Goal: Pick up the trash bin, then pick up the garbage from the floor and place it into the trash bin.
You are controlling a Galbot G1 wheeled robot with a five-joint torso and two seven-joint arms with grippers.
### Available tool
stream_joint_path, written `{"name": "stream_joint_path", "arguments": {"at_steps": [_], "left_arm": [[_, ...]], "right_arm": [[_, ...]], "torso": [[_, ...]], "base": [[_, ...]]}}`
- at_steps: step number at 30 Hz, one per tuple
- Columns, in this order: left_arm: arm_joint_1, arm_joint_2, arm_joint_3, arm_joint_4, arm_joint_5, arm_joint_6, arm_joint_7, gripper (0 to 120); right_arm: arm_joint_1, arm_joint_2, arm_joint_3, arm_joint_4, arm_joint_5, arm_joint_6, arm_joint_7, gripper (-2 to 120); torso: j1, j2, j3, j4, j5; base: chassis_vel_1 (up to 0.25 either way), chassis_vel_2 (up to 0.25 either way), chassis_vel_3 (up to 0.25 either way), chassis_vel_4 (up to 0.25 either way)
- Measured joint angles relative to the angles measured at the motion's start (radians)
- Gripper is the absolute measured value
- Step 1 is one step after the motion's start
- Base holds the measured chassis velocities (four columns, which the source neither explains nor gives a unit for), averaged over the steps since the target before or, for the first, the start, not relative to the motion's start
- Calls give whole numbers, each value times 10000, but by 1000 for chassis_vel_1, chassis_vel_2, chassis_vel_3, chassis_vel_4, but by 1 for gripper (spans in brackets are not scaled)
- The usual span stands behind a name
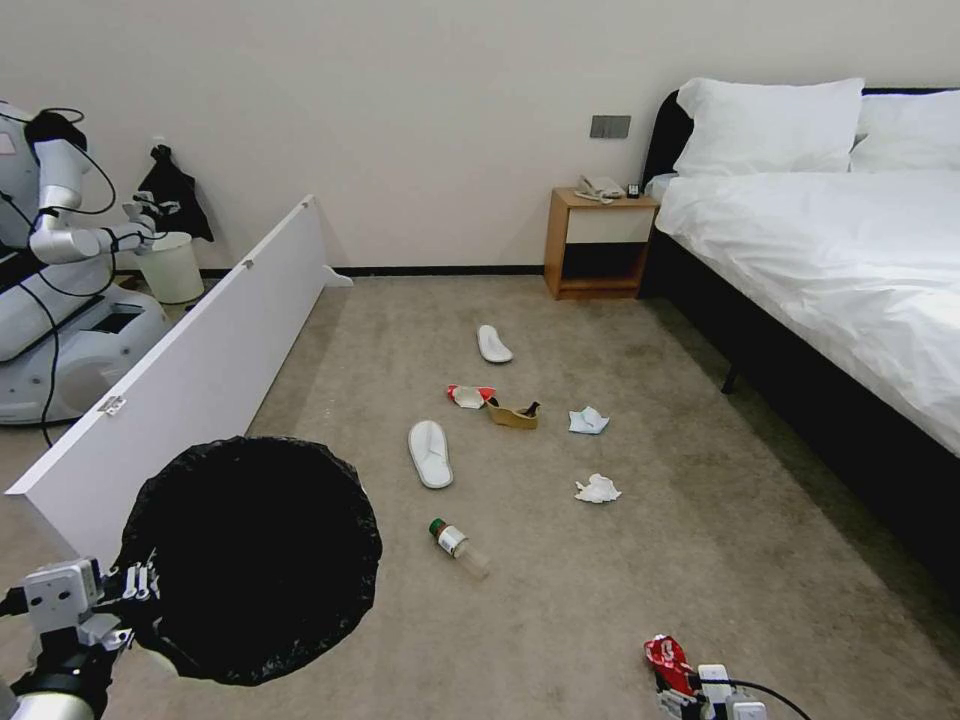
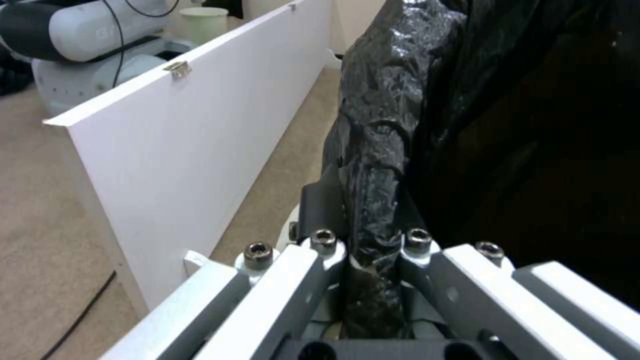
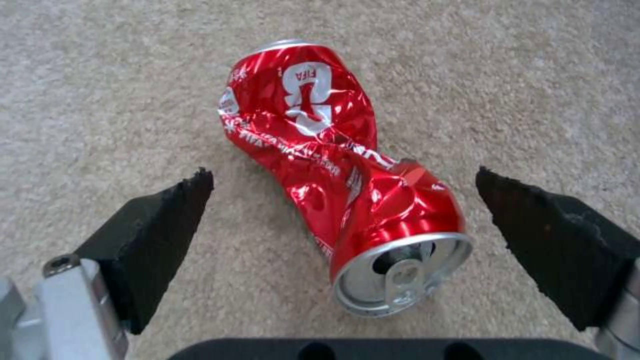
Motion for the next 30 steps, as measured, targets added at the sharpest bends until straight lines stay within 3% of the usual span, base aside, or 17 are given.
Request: {"name": "stream_joint_path", "arguments": {"at_steps": [14, 19, 26, 27, 30], "left_arm": [[17, -6, -28, -27, -14, 4, -6, 2], [-2, 18, -27, -29, -37, 4, -9, 2], [-11, 53, -27, -28, -61, 4, -13, 2], [-15, 68, -28, -28, -73, 5, -15, 2], [-18, 83, -28, -29, -93, 6, -21, 2]], "right_arm": [[203, 59, 57, -348, -82, 23, -93, 99], [203, 80, 222, -561, -194, 117, -300, 79], [164, 88, 295, -643, -192, 195, -471, 59], [162, 94, 310, -657, -185, 215, -525, 51], [162, 105, 337, -673, -171, 237, -572, 48]], "torso": [[0, 0, 0, 0, 0], [0, 0, 0, -1, 0], [0, 0, 0, -1, 0], [0, 0, 0, -1, 0], [0, 0, 0, -1, 0]], "base": [[0, 0, 0, 0], [0, 0, 0, 0], [0, 0, 0, 0], [0, 0, 0, 0], [0, 0, 0, 0]]}}
